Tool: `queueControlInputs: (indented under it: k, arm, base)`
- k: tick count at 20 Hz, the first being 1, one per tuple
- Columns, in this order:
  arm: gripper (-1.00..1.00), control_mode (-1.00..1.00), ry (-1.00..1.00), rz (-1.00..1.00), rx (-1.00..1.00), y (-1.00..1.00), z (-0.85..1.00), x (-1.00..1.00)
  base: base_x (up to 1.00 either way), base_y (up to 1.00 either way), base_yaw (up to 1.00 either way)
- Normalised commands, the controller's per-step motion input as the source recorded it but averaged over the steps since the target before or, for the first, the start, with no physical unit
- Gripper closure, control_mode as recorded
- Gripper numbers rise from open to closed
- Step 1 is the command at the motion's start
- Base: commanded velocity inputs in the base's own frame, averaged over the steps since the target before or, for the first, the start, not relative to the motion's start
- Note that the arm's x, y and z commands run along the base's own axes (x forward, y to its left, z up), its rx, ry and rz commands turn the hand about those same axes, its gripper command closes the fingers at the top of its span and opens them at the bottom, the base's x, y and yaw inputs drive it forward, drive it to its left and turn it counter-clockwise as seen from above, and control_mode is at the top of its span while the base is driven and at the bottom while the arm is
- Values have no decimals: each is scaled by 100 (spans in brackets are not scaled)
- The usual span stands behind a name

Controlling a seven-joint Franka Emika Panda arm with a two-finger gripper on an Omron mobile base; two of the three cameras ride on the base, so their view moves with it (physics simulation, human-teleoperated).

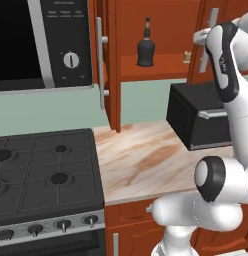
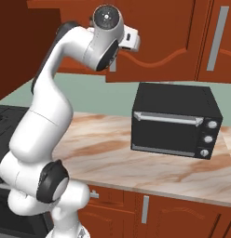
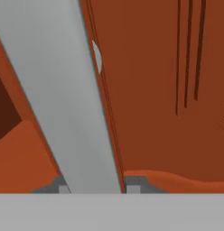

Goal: Get the candle and the liquor from the cabinet and move them to the dining counter.

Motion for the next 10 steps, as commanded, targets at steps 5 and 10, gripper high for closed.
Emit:
queueControlInputs:
  k: [5,10]
  arm:
    - [100,-100,0,0,5,-70,0,-54]
    - [100,-100,0,0,9,-83,0,-46]
  base:
    - [0,0,0]
    - [0,0,0]
